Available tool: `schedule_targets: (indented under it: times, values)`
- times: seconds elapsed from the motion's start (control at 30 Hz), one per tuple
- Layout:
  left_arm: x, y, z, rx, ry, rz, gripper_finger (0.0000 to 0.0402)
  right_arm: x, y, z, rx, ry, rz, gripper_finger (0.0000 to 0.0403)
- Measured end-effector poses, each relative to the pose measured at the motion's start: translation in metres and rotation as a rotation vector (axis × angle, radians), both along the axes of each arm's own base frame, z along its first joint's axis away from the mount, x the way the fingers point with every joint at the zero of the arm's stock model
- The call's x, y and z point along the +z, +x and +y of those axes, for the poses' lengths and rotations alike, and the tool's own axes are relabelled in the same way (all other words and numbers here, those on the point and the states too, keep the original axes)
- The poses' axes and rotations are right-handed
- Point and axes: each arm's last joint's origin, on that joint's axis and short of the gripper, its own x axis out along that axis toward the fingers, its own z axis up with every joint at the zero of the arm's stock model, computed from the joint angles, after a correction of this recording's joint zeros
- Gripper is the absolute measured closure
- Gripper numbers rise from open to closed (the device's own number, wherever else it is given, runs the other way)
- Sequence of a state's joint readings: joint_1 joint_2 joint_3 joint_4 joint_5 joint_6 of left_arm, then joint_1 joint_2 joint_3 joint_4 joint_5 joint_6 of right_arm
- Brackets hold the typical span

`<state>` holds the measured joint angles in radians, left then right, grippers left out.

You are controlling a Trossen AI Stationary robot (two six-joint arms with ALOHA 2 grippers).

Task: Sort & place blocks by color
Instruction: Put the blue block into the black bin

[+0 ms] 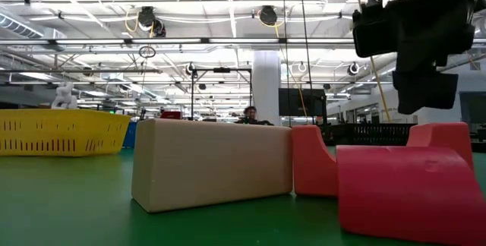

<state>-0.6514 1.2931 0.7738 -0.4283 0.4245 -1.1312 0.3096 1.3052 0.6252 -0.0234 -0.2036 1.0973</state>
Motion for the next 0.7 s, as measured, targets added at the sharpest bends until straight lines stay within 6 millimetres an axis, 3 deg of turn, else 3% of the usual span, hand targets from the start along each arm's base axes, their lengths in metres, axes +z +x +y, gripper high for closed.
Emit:
schedule_targets:
  times: [0.2,0.47,0.7]
  values:
    - [0.011,0.008,-0.001,-0.075,-0.006,-0.245,0.0246,-0.002,0.003,-0.002,-0.078,0.025,-0.195,0.0188]
    - [0.012,0.024,0.017,-0.03,0.26,-0.513,0.0245,0.022,0.011,-0.002,-0.071,0.111,-0.475,0.0188]
    - [0.014,0.042,0.043,0.044,0.547,-0.675,0.0245,0.039,0.003,-0.004,-0.016,0.011,-0.45,0.0188]
